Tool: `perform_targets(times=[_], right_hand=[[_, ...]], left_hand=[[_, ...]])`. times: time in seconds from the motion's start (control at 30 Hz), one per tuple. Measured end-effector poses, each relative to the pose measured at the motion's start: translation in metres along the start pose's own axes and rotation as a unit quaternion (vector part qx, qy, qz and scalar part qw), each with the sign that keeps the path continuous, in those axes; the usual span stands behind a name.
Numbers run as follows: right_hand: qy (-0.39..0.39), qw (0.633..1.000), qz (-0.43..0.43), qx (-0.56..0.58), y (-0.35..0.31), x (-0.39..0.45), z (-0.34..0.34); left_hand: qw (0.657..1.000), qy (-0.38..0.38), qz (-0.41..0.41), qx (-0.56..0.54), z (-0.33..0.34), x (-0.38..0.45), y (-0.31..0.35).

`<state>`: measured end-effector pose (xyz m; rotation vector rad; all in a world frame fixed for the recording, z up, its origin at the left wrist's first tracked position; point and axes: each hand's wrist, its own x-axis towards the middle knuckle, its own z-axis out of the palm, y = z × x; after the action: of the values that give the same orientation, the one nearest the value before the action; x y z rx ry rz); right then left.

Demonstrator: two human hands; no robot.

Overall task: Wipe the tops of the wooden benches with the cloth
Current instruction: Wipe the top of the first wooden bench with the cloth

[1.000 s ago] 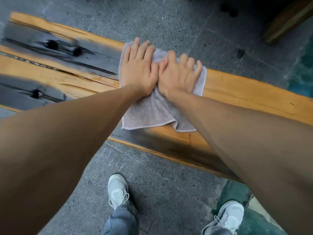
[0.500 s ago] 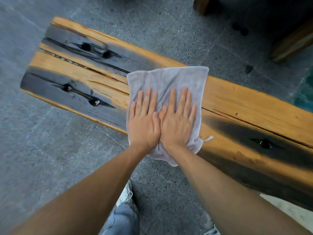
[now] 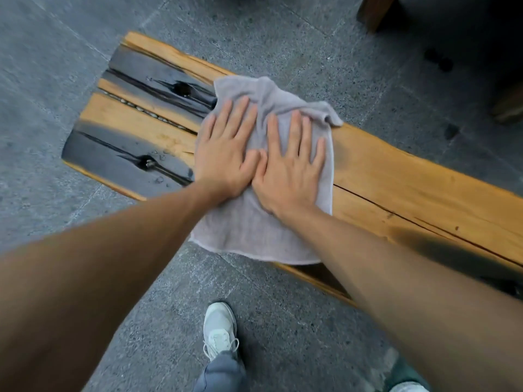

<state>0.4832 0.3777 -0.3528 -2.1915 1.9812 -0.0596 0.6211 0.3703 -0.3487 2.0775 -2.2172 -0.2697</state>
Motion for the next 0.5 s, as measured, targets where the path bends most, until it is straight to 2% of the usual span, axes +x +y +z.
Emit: perform_targets(times=[0.2,0.33,0.5], right_hand=[[0.031,0.997,0.073,-0.013,-0.035,0.088,-0.006],[0.013,0.992,0.128,0.006,-0.044,0.112,-0.008],[0.034,0.995,0.09,-0.001,-0.046,0.093,-0.008]], left_hand=[[1.0,-0.001,0.008,0.013,-0.01,0.082,-0.04],[0.999,0.013,-0.019,0.028,-0.016,0.109,-0.043],[0.998,0.01,-0.063,-0.025,-0.018,0.075,-0.034]])
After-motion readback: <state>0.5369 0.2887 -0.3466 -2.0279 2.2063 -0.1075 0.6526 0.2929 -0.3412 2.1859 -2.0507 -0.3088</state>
